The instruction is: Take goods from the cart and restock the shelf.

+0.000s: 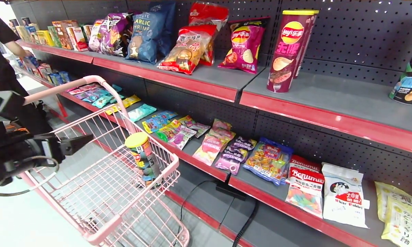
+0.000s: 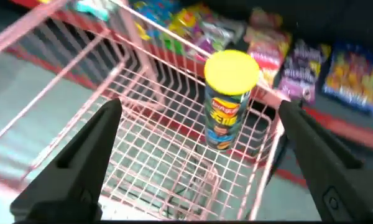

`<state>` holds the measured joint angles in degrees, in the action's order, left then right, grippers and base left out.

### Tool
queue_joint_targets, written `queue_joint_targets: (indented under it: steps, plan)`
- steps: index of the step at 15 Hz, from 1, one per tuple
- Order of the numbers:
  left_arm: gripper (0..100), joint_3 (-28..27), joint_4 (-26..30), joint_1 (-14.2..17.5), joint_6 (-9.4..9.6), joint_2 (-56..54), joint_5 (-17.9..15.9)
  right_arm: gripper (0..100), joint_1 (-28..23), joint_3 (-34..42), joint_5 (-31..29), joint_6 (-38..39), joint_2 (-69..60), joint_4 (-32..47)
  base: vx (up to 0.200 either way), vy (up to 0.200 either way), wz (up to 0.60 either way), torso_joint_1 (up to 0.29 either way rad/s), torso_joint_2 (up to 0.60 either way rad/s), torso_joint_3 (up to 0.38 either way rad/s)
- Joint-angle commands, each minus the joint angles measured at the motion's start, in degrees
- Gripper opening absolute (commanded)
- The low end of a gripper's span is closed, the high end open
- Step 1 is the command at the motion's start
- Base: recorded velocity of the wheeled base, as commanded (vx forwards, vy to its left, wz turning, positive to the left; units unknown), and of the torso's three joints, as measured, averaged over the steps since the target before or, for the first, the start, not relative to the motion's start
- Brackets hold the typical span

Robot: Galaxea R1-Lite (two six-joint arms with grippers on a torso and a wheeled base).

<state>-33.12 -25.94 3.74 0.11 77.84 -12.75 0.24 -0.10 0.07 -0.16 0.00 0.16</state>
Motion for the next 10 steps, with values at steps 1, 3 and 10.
queue_joint_targets:
  steps: [1,3,10]
  plan:
    - [100,-0.1,-6.3,0.8,5.16,16.9,-5.3,100,0.0,0.0,0.0,0.0,0.0,0.0,0.0,0.0,0.0,0.0,0.0,0.0]
    - [100,0.1,-6.7,-0.8,5.52,18.3,-8.1,100,0.0,0.0,0.1,0.0,0.0,0.0,0.0,0.0,0.0,0.0,0.0,0.0]
    - [100,-0.6,-15.1,-2.0,8.86,30.4,-9.4,100,0.0,0.0,0.1,0.0,0.0,0.0,0.0,0.0,0.0,0.0,0.0,0.0]
